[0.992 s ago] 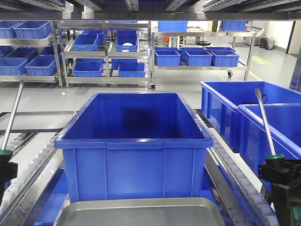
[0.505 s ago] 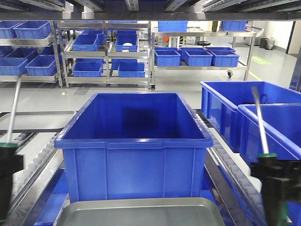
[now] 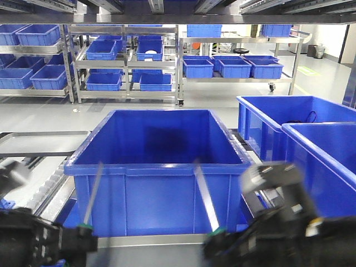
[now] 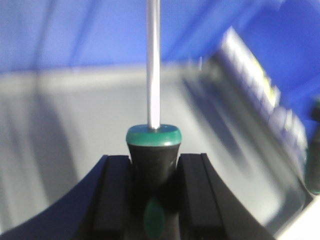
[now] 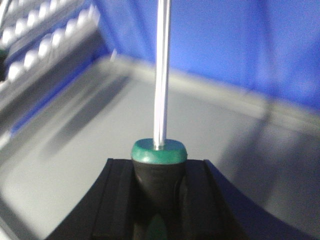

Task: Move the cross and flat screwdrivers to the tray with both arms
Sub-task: 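Tilt both grippers down and lower the screwdrivers onto the grey tray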

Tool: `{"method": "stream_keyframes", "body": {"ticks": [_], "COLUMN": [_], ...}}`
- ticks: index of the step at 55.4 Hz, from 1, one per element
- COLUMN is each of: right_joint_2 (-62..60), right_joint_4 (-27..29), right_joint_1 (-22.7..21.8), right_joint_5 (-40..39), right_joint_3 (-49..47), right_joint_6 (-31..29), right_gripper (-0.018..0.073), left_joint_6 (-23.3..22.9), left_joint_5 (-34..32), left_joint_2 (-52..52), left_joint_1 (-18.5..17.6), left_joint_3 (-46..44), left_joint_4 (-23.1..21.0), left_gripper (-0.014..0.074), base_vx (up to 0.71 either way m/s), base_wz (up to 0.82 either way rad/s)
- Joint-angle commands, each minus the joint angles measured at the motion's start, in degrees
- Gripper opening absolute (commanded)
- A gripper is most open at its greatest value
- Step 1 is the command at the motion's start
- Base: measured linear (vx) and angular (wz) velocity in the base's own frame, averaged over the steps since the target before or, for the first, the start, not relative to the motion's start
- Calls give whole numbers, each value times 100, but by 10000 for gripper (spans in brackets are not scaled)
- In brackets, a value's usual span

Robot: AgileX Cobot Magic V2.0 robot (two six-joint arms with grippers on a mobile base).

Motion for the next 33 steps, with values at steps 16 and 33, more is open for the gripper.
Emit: {"method": "stream_keyframes", "body": {"ticks": [16,33], "right_joint_2": [444,455], "right_joint_4": [311,185], "right_joint_1": [65,65], "right_joint_5": [67,13], "right_joint_3": [-185,-185], "right_joint_6": [500,536], "right_gripper": [201,422], "left_joint_6": [340,340], "left_joint_5": [364,416], "left_joint_2": [329,505], "left_joint_1": [-23,-23], "left_joint_3": [-179,-179], "left_joint_4": [-436,-449], "left_gripper": [197,487], "base_vx": [0,0], "base_wz": [0,0]}}
